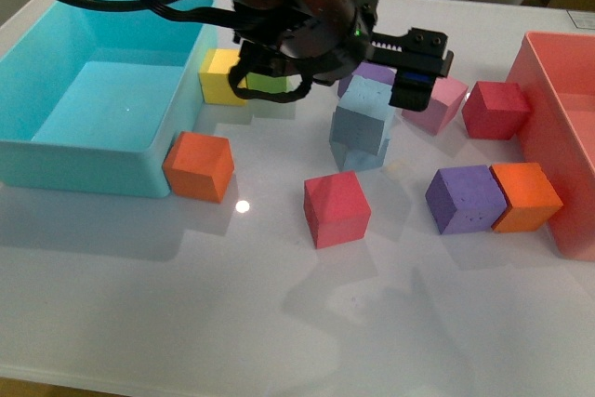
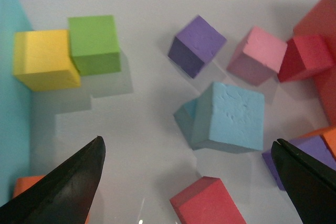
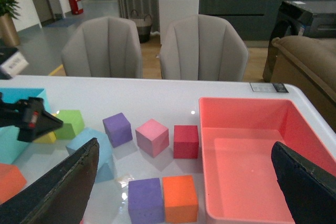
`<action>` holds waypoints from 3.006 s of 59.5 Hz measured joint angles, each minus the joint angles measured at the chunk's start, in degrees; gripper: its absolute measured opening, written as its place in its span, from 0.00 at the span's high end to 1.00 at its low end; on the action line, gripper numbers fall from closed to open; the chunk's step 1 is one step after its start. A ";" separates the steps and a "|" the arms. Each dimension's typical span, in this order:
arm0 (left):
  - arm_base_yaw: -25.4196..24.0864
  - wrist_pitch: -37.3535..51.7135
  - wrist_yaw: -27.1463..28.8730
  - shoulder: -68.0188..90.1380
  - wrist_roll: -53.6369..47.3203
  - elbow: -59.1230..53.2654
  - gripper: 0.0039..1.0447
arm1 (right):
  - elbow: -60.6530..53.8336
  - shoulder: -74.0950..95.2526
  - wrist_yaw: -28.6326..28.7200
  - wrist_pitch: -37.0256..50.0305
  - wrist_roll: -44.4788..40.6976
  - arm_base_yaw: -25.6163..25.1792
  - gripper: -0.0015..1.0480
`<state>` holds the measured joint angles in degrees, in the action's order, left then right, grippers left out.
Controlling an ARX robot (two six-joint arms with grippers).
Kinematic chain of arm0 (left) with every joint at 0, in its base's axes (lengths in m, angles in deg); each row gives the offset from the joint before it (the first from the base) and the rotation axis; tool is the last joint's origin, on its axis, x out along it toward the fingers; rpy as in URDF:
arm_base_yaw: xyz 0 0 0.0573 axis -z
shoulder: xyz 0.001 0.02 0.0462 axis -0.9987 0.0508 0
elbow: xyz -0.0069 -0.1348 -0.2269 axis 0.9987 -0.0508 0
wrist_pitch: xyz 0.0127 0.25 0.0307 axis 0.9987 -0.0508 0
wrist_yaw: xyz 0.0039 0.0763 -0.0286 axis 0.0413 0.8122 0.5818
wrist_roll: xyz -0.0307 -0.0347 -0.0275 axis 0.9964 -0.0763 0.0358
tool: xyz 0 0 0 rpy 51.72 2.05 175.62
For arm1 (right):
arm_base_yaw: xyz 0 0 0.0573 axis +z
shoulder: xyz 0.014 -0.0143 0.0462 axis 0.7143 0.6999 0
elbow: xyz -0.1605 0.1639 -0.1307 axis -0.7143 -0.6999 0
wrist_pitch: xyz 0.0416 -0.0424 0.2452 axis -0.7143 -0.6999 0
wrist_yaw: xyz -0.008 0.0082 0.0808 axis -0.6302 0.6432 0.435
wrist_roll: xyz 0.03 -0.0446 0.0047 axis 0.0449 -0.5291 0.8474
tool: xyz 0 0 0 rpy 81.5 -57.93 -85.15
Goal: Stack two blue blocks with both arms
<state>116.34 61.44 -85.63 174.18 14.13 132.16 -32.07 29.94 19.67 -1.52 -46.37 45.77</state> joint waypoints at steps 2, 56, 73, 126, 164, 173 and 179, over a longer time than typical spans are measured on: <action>-0.98 1.38 0.04 -1.79 0.98 -2.01 0.08 | 0.00 0.00 0.00 0.00 0.00 0.00 0.09; -19.50 50.88 7.21 -38.16 -16.04 -54.51 0.99 | 0.00 0.00 0.04 0.00 0.00 0.00 0.09; -23.19 43.17 3.78 -51.89 -16.17 -60.76 0.99 | 0.00 0.00 0.07 0.00 0.02 0.00 0.09; -29.00 8.87 -1.86 -92.24 -16.22 -65.29 0.99 | 0.00 0.00 0.09 0.00 0.00 0.00 0.09; -29.00 -3.72 -1.86 -104.89 -16.22 -65.29 0.99 | 0.00 0.00 0.09 0.00 0.00 0.00 0.09; -29.00 -13.42 -1.88 -114.18 -16.26 -65.29 0.99 | 0.00 0.00 0.07 0.00 0.00 0.00 0.09; -29.00 -13.60 -1.86 -114.57 -16.26 -65.29 0.99 | 0.00 0.00 0.07 0.00 0.00 0.00 0.09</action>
<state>87.34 47.84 -87.49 59.61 -2.13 66.87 -32.07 29.94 19.73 -1.52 -46.37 45.77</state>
